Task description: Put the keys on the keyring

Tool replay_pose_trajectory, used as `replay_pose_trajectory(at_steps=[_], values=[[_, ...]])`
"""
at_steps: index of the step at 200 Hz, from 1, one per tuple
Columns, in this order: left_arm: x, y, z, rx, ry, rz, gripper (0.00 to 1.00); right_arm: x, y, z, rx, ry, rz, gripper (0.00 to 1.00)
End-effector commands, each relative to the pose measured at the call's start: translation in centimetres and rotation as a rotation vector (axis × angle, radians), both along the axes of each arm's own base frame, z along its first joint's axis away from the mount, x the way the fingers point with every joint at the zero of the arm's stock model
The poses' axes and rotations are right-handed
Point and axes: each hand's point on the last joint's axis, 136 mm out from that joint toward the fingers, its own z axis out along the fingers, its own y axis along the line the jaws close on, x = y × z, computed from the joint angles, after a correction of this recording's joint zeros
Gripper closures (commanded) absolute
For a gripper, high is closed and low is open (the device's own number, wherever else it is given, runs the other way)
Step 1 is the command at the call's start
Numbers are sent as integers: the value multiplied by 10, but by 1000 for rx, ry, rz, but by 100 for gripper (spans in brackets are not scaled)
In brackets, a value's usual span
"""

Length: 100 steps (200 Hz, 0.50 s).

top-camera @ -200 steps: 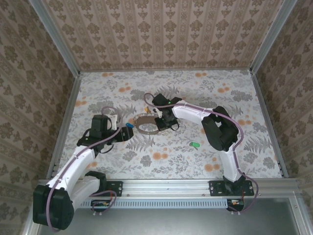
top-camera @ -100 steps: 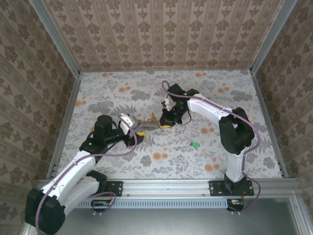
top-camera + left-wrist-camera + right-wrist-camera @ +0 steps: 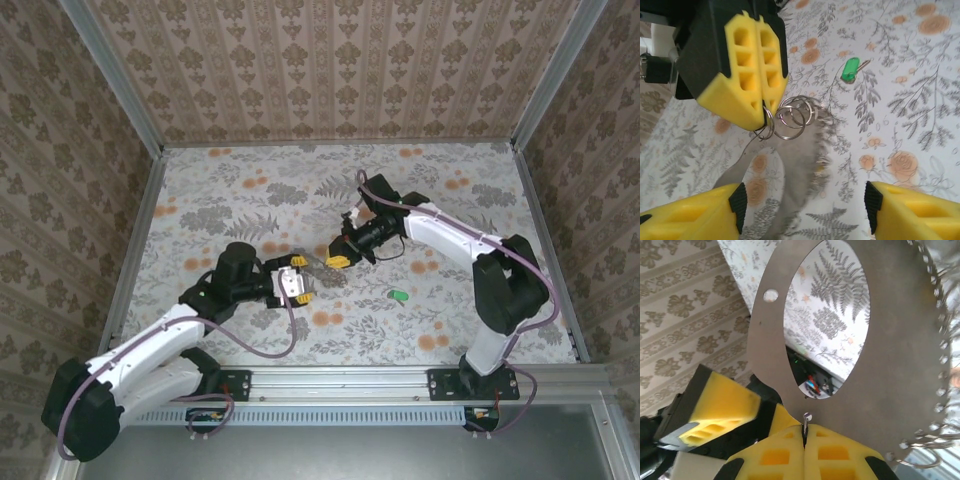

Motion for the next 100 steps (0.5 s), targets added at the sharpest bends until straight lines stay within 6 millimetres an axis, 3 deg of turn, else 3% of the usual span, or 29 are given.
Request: replay_pose_trajectory(at_steps=[1, 53, 67, 100], values=[[11, -4, 10, 3, -188, -16, 38, -9, 4, 24, 75, 68, -27, 100], [10, -21, 21, -60, -285, -55, 52, -5, 8, 31, 134, 121, -122, 100], [7, -25, 19, -55, -286, -97, 66, -7, 9, 32, 137, 121, -120, 100], [5, -32, 20, -79, -260, -126, 68, -11, 12, 30, 141, 140, -114, 100]])
